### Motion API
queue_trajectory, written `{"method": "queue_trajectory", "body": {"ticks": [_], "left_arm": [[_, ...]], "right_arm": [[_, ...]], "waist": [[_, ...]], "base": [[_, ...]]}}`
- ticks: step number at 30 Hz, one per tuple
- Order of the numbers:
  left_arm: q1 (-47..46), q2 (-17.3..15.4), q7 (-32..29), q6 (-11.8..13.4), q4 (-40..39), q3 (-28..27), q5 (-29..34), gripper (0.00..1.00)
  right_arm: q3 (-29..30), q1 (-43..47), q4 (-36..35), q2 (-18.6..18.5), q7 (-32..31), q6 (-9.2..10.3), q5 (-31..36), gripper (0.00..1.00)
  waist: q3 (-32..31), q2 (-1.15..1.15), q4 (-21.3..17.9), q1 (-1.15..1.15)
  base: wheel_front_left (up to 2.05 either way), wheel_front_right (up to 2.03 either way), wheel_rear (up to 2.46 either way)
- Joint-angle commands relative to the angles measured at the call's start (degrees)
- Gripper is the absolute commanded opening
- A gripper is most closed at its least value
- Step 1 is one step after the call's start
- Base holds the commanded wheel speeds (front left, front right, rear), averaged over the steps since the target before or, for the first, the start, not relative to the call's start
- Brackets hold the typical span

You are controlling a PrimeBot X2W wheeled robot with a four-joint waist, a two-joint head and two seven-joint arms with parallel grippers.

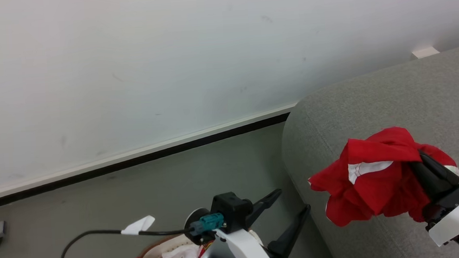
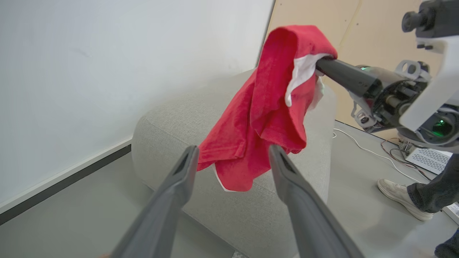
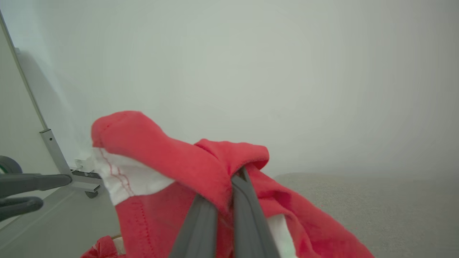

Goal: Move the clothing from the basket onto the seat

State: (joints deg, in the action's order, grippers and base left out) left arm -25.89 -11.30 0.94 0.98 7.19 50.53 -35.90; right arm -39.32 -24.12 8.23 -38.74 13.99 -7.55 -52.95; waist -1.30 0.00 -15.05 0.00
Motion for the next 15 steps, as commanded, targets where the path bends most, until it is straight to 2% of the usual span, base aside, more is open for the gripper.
{"method": "queue_trajectory", "body": {"ticks": [1,7,15], "left_arm": [[-0.46,0.09,0.1,-0.07,-0.03,0.03,0.63,1.0],[-3.24,0.48,-0.3,0.16,0.07,0.56,2.24,1.0],[-14.8,1.75,-2.51,-1.61,-0.34,0.95,6.47,1.0]], "right_arm": [[0.81,0.73,-0.15,0.04,0.02,0.12,0.54,0.0],[7.66,1.4,1.35,1.46,0.6,0.12,3.12,0.0],[21.27,-6.84,5.81,4.94,0.86,0.12,8.16,0.0]], "waist": [[0.51,0.0,-0.77,0.0],[4.62,0.0,-1.06,0.0],[21.57,0.0,1.55,0.0]], "base": [[0.0,0.0,0.0],[0.0,0.0,0.0],[0.0,0.0,0.0]]}}
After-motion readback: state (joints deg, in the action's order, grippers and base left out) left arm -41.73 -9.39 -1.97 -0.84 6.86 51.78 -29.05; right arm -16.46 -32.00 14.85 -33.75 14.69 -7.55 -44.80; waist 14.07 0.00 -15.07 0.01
